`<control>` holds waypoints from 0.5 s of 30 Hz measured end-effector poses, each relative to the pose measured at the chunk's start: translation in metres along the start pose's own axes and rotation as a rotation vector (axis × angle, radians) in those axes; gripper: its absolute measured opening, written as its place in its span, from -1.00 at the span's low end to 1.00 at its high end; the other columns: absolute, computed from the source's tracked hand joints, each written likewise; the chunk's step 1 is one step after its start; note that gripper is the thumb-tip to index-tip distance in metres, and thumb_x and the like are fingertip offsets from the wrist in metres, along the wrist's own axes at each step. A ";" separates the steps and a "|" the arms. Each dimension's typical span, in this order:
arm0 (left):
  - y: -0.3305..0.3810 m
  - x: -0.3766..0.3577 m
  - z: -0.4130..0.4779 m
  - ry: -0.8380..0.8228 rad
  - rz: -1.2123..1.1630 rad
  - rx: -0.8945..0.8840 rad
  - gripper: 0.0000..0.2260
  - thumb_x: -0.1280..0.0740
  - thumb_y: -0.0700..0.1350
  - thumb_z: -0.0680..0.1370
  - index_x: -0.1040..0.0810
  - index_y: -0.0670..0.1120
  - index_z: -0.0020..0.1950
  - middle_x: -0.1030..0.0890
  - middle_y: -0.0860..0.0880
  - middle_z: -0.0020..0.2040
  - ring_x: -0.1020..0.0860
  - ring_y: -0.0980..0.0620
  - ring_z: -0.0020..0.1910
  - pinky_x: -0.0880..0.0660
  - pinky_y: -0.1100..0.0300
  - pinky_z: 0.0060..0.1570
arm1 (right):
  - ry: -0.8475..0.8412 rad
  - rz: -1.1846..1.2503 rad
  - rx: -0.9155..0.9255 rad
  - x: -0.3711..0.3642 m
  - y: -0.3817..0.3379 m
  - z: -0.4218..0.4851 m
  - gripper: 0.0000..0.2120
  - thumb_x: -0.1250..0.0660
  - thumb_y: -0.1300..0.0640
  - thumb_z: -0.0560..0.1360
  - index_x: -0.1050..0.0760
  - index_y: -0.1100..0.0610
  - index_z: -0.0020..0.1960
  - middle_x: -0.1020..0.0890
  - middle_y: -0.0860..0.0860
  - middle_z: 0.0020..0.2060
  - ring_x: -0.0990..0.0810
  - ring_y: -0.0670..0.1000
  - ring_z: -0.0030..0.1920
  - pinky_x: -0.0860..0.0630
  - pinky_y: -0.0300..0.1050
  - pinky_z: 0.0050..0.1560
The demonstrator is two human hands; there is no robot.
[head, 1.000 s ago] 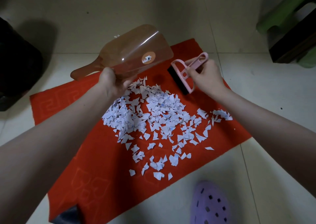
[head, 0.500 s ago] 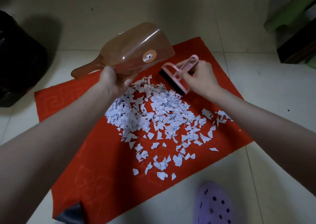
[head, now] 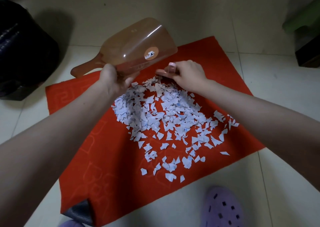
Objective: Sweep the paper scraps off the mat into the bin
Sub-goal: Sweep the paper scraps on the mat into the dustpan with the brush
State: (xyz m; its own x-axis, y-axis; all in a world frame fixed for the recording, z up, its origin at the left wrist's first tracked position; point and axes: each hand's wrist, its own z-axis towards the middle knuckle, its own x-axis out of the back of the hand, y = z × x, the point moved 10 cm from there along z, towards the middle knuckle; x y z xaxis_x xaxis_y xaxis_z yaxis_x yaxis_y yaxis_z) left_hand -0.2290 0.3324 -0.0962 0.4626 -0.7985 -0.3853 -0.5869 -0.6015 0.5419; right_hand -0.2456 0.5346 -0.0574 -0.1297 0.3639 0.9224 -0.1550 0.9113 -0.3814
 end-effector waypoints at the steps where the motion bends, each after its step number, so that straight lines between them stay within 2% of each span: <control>1: 0.001 0.000 0.000 0.002 -0.004 -0.005 -0.71 -0.08 -0.18 0.64 -0.48 -0.22 0.27 -0.66 -0.20 -0.02 -0.66 -0.19 -0.08 -0.63 -0.03 -0.11 | -0.024 0.024 0.016 -0.001 -0.005 -0.003 -0.81 -0.28 -0.01 0.55 -0.58 -0.08 0.13 -0.67 -0.02 -0.05 -0.61 0.06 -0.03 -0.40 -0.14 -0.12; 5: 0.001 -0.002 -0.001 0.000 0.010 -0.007 -0.71 -0.07 -0.18 0.65 -0.48 -0.23 0.24 -0.66 -0.21 0.01 -0.66 -0.19 -0.04 -0.63 -0.03 -0.05 | -0.063 0.200 0.057 0.010 -0.015 -0.018 -0.84 -0.33 0.05 0.50 -0.60 -0.12 0.04 -0.68 -0.08 -0.07 -0.62 0.00 -0.06 -0.51 -0.08 -0.08; 8: -0.001 -0.005 -0.003 -0.009 0.014 0.000 -0.71 -0.07 -0.17 0.65 -0.48 -0.23 0.25 -0.66 -0.21 0.02 -0.67 -0.19 -0.06 -0.63 -0.03 -0.06 | 0.038 0.282 0.040 0.036 -0.005 -0.023 -0.83 -0.31 0.02 0.46 -0.61 -0.15 0.00 -0.70 -0.04 -0.14 -0.64 0.01 -0.15 -0.58 0.05 -0.09; 11: -0.001 -0.008 -0.007 -0.011 0.011 -0.007 -0.72 -0.06 -0.18 0.65 -0.46 -0.23 0.25 -0.65 -0.21 0.04 -0.66 -0.20 -0.04 -0.63 -0.04 -0.07 | 0.143 0.222 -0.023 0.052 0.013 -0.018 -0.78 -0.26 -0.05 0.42 -0.61 -0.13 0.00 -0.70 -0.02 -0.16 -0.65 0.06 -0.13 -0.58 0.08 -0.08; 15: -0.003 -0.010 -0.008 -0.015 0.010 0.008 -0.72 -0.06 -0.17 0.65 -0.46 -0.23 0.26 -0.65 -0.22 0.06 -0.65 -0.21 -0.02 -0.63 -0.03 -0.08 | 0.152 0.062 -0.074 0.040 0.023 -0.013 -0.83 -0.29 -0.02 0.51 -0.57 -0.09 0.07 -0.69 0.02 -0.06 -0.62 0.15 0.00 -0.54 0.01 -0.04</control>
State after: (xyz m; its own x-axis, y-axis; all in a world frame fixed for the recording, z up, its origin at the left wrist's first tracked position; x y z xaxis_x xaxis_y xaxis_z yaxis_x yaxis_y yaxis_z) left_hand -0.2262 0.3421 -0.0880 0.4467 -0.8049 -0.3906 -0.5968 -0.5933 0.5401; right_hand -0.2415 0.5725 -0.0280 0.0135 0.4395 0.8981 -0.0778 0.8960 -0.4373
